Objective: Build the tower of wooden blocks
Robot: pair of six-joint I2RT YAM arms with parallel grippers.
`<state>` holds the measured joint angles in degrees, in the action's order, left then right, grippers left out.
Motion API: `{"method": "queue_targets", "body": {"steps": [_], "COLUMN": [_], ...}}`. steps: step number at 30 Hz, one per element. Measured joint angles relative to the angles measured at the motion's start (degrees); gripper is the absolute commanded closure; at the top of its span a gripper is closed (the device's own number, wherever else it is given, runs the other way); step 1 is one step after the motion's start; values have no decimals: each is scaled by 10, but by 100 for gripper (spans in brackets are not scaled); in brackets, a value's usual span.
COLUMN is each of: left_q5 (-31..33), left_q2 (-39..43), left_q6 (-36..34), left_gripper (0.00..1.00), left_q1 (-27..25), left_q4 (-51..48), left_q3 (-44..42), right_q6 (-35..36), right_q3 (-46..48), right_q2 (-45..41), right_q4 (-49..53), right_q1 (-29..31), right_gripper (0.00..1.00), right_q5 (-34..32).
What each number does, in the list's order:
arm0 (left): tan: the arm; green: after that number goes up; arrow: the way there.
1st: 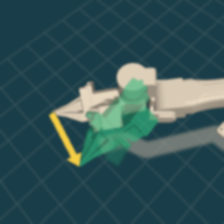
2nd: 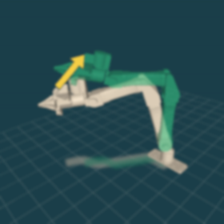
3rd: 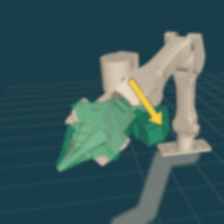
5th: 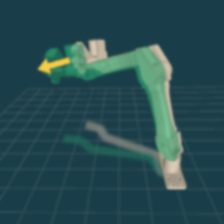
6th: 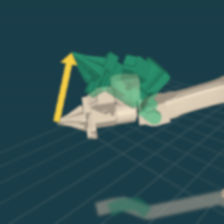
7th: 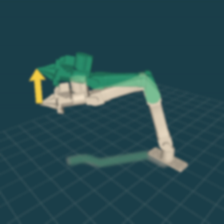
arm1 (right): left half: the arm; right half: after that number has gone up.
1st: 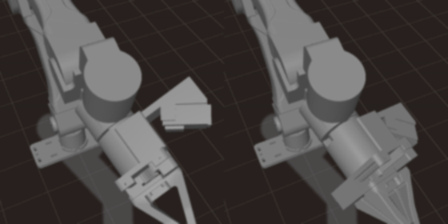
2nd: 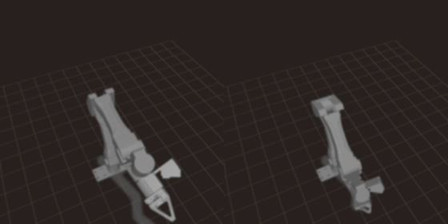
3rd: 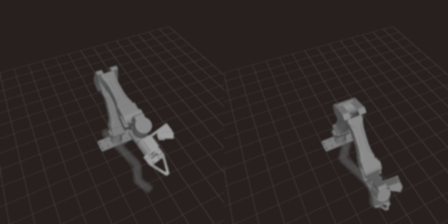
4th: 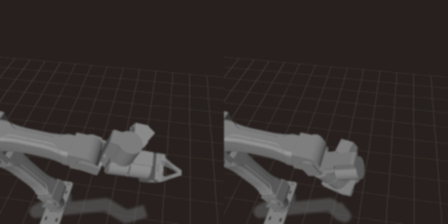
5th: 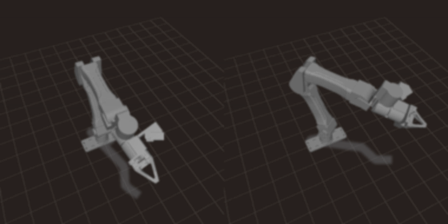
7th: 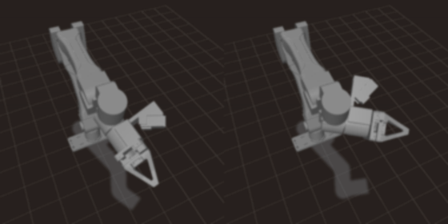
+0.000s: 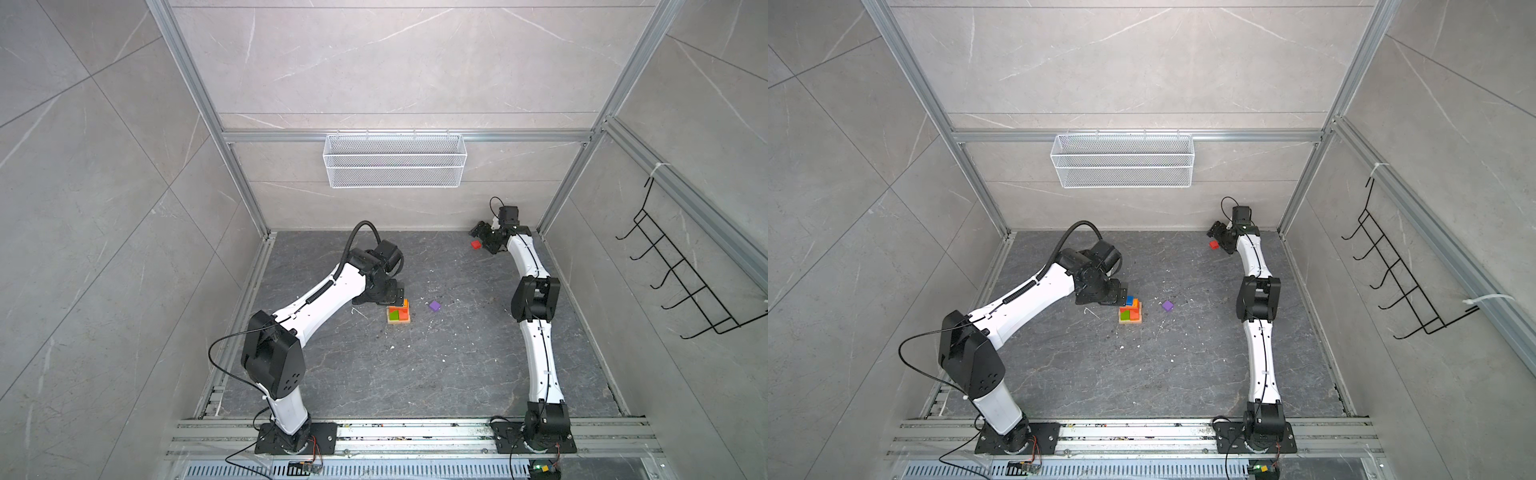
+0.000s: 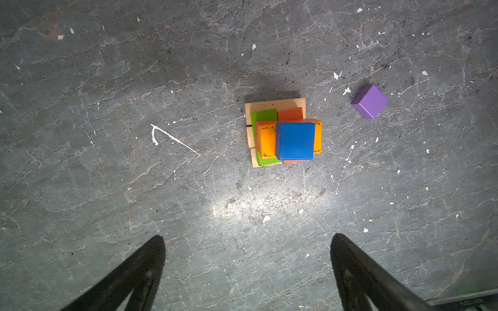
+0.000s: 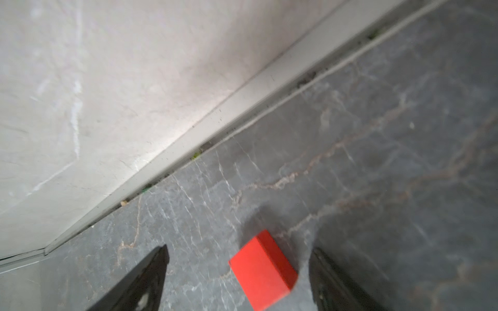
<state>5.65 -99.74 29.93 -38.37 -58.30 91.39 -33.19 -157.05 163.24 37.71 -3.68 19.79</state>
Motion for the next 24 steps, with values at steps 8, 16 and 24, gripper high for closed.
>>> {"method": "queue_targets", "body": {"steps": [8,16,24], "left_q5": [-2,-3,-3], "left_q2": [-4,-12,-14], "left_q6": [0,0,0], "left_gripper": [3,4,4], "left_q1": [0,0,0], "left_q4": [-5,-7,-9], "left_q3": [6,7,7], "right_q6": [-37,-76,-108], "right_q3": [-9,-16,-21], "right_q2": [26,50,67], "right_q4": [-77,-145,-186], "right_q1": [-14,-22,-26], "right_gripper": [21,20,19], "right_q5": [76,138,191]}}
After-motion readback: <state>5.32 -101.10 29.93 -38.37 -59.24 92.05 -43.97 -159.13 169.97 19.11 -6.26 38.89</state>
